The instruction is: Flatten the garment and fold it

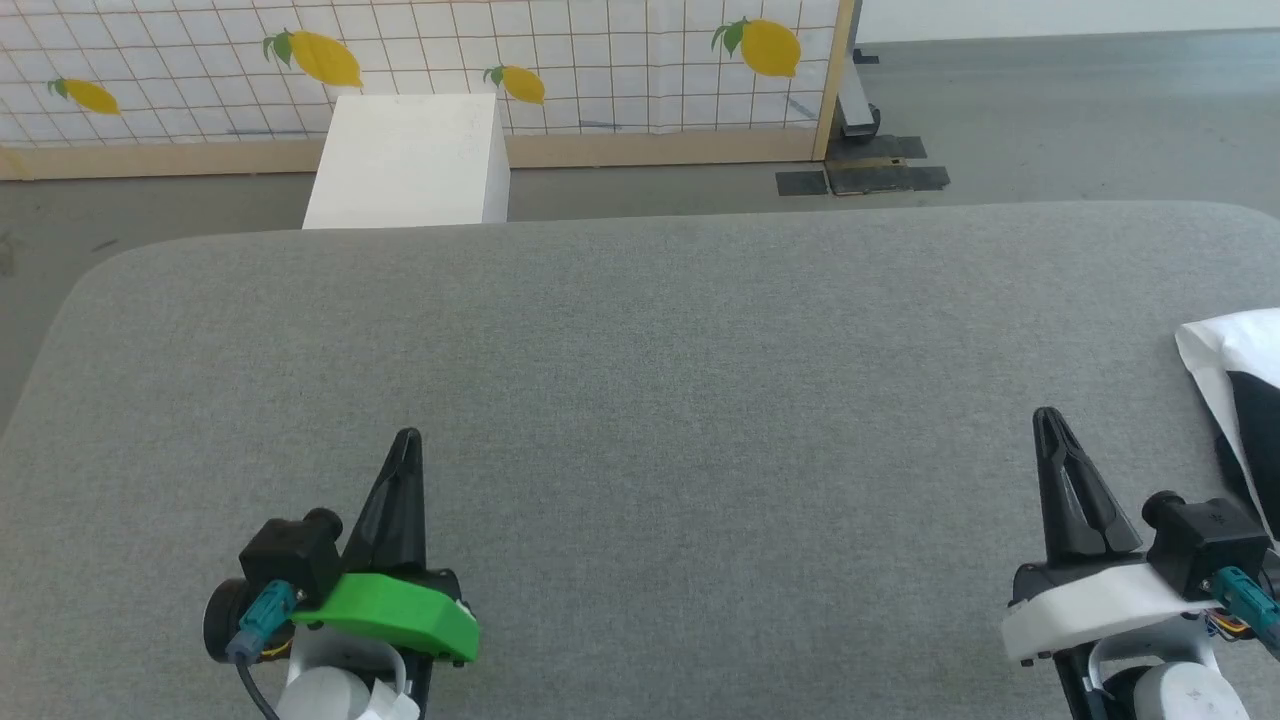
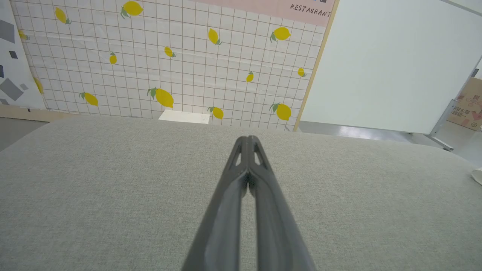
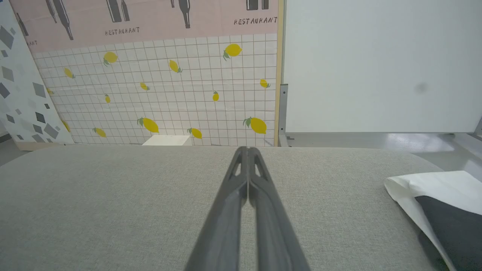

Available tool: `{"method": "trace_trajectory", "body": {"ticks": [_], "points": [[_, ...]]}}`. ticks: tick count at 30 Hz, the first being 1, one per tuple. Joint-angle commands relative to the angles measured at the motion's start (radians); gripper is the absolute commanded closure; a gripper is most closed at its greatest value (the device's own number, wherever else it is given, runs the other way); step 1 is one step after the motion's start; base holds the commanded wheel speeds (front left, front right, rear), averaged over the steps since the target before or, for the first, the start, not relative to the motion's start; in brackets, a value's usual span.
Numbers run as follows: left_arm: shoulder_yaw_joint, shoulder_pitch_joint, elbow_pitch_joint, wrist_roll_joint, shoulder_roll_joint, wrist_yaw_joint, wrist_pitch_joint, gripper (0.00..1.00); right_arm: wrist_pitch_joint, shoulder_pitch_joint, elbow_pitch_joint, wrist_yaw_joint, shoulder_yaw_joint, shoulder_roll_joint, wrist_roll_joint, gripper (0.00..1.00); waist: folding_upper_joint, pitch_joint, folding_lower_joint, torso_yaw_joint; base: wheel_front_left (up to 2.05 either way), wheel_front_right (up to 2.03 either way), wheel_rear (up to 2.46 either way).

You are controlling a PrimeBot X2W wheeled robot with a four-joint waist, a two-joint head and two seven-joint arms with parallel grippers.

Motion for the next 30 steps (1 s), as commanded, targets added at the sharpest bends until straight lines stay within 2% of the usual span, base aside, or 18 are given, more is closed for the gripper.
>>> {"method": "trace_trajectory", "body": {"ticks": [1,30], "points": [[0.000,0.000,0.000,0.001,0.000,0.000,0.001,1.00,0.000,0.000,0.000,0.000,0.000,0.000,0.000,1.00,0.0000,0.000,0.0000,0.000,0.00,0.00,0.00],[0.012,0.019,-0.040,0.052,-0.001,0.021,0.058,1.00,0.038,0.004,-0.011,0.000,0.014,0.001,-0.022,1.00,0.0017,-0.009,0.0000,0.010,0.00,0.00,0.00]]}}
